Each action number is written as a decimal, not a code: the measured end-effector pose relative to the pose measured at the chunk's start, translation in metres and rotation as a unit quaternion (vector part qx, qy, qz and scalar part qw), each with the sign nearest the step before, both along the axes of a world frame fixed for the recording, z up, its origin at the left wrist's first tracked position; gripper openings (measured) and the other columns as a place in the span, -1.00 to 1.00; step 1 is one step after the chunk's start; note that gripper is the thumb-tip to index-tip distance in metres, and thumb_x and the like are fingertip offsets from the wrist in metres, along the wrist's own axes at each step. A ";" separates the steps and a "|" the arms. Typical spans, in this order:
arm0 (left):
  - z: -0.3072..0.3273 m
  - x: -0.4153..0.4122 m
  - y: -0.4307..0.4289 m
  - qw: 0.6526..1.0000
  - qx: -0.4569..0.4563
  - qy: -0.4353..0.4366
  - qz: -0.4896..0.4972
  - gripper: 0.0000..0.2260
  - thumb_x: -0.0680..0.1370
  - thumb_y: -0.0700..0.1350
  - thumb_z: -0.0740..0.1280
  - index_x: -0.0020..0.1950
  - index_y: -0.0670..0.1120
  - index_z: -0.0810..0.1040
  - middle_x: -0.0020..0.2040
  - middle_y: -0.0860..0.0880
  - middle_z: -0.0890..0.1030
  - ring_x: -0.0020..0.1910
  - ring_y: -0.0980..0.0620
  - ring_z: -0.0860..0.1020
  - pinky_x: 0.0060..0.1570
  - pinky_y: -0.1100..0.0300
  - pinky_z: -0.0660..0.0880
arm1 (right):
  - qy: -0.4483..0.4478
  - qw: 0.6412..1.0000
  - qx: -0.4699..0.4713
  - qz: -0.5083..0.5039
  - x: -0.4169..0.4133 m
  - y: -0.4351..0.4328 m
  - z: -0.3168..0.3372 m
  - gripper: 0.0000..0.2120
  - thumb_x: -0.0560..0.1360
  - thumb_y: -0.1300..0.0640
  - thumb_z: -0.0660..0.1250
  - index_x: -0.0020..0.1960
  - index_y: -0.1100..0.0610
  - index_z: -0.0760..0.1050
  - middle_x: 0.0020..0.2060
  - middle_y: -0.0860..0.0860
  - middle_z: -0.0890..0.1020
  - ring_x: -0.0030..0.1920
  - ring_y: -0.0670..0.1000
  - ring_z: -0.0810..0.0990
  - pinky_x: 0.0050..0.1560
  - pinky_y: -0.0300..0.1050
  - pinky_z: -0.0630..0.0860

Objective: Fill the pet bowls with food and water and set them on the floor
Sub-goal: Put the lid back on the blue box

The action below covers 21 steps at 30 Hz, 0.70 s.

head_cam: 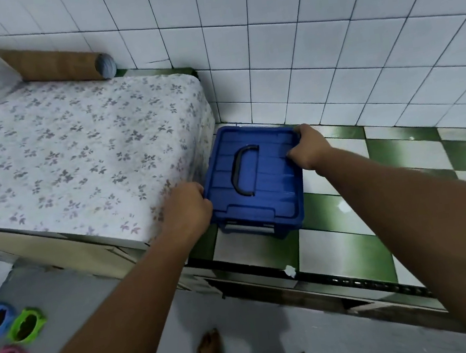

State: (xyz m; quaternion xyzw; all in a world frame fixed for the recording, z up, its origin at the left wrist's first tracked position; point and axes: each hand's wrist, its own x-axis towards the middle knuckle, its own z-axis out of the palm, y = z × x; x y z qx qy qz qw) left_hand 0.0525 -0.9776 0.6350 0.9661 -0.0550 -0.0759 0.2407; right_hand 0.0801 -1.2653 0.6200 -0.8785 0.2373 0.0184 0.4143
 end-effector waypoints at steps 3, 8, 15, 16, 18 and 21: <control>-0.009 0.001 -0.001 1.000 0.013 0.000 -0.001 -0.92 0.56 -0.23 0.33 -0.10 -0.07 0.52 -0.13 -0.13 0.64 -0.23 -0.01 0.54 -0.20 0.15 0.48 | 0.003 1.000 -0.007 0.004 0.001 -0.002 -0.005 -0.42 0.47 0.25 0.35 0.47 0.16 0.31 0.19 0.12 0.52 0.04 0.09 0.49 -0.07 -0.12 0.46; -0.025 0.001 0.003 1.000 -0.011 -0.007 0.015 -0.90 0.58 -0.21 0.35 0.04 -0.10 0.64 -0.07 -0.09 0.65 -0.19 0.05 0.54 -0.15 0.21 0.42 | 0.012 0.998 -0.060 0.029 -0.001 -0.004 -0.008 -0.46 0.45 0.15 0.38 0.40 0.20 0.37 0.12 0.10 0.55 0.02 0.11 0.51 -0.03 -0.08 0.50; -0.037 -0.002 0.013 0.957 -0.244 0.114 0.106 -0.84 0.63 -0.14 0.39 0.20 -0.02 0.57 0.13 0.00 0.63 0.09 0.02 0.60 0.00 0.01 0.67 | 0.086 0.952 -0.281 0.089 0.015 0.001 -0.005 -0.42 0.58 -0.11 0.26 0.40 0.31 0.31 0.32 0.26 0.43 0.35 0.27 0.38 0.32 0.12 0.39; -0.037 -0.006 0.012 0.938 -0.296 0.135 0.123 -0.85 0.64 -0.15 0.37 0.20 0.01 0.55 0.11 0.03 0.62 0.09 0.02 0.61 -0.09 0.04 0.69 | 0.089 0.951 -0.284 0.082 0.021 0.004 -0.002 -0.39 0.57 -0.10 0.31 0.43 0.29 0.27 0.35 0.25 0.39 0.39 0.26 0.33 0.33 0.17 0.38; -0.041 -0.013 0.010 0.928 -0.331 0.112 0.127 -0.78 0.65 -0.15 0.35 0.27 0.05 0.54 0.13 0.06 0.60 0.07 0.10 0.60 -0.11 0.16 0.66 | 0.072 0.953 -0.279 0.089 0.035 0.012 0.004 -0.35 0.51 0.06 0.41 0.47 0.25 0.22 0.38 0.22 0.35 0.41 0.25 0.30 0.32 0.23 0.39; -0.047 -0.021 0.009 0.974 -0.209 -0.068 0.054 -0.73 0.63 -0.19 0.38 0.32 -0.02 0.56 0.20 -0.01 0.52 0.13 0.06 0.54 0.10 0.22 0.53 | 0.054 0.946 -0.288 0.141 0.055 0.029 0.009 -0.29 0.41 0.28 0.41 0.49 0.21 0.21 0.41 0.20 0.32 0.42 0.25 0.28 0.35 0.24 0.37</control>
